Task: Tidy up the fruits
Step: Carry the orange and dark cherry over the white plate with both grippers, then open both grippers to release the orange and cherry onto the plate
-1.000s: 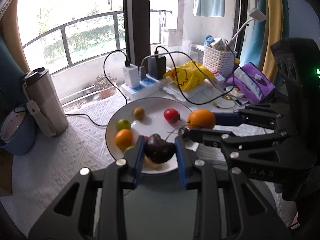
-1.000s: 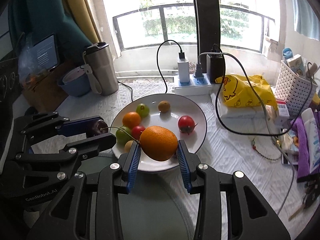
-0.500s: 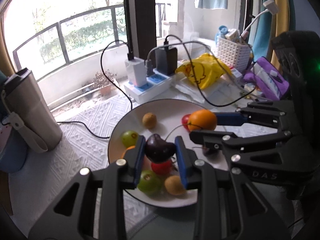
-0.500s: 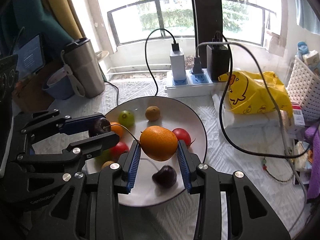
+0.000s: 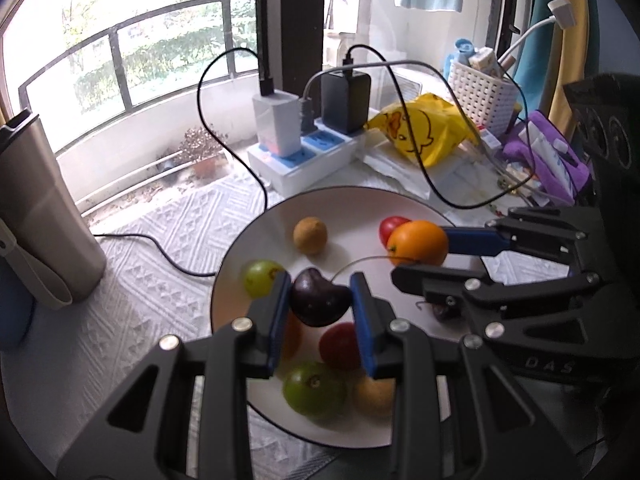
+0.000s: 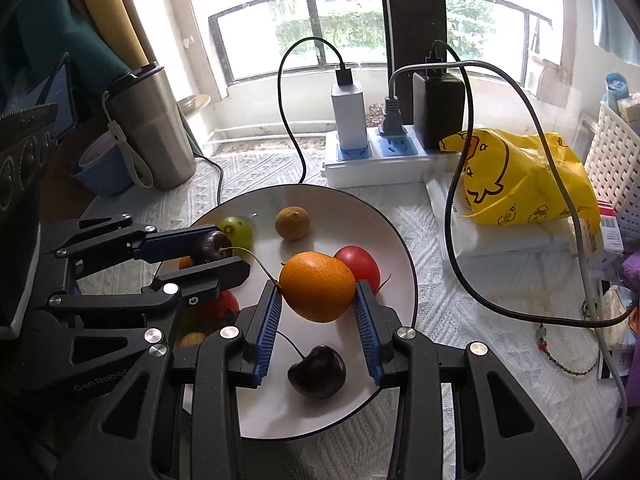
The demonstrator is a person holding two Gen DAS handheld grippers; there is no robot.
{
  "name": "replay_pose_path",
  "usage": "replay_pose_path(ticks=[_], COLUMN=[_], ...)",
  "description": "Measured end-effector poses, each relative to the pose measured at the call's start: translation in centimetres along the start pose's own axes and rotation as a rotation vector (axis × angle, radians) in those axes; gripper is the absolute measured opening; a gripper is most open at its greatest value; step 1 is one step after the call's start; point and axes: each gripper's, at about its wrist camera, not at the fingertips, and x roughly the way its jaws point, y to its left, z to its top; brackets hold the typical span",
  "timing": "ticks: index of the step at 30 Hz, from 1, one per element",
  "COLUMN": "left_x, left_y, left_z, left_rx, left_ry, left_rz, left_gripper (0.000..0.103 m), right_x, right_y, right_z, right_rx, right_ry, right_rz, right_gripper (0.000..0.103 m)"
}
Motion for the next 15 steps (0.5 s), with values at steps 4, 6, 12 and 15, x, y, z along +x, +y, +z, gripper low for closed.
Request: replay_pose_path(ticks=[4, 6, 12, 15], left_x=[0.0, -0.2, -0.9, -1.3], left_y=[-0.1, -0.1, -0.4, -0.5], left_z=[0.1, 0.0, 0.1, 0.0], left_rx=[0.006, 0.001, -0.002, -0.008], left_ry=[0.008, 0.006, -0.001, -0.004], left_rz=[0.015, 0.018, 0.020, 0.021], left_gripper=[0.032, 0.032, 0.033, 0.033], right_x=[0.0, 0.0, -0.1, -0.2], right_y=[0.0, 0.1, 0.0, 0.1], right_z=[0.0, 0.0, -0.2, -0.3], right_rx=[0.008, 0.009, 0.018, 0.021], right_ry=[0.001, 0.001, 0.008, 0.014], right_rz=[-0.011, -0.016, -0.029, -0.042], right_gripper=[0.039, 0.039, 0.041, 0.047])
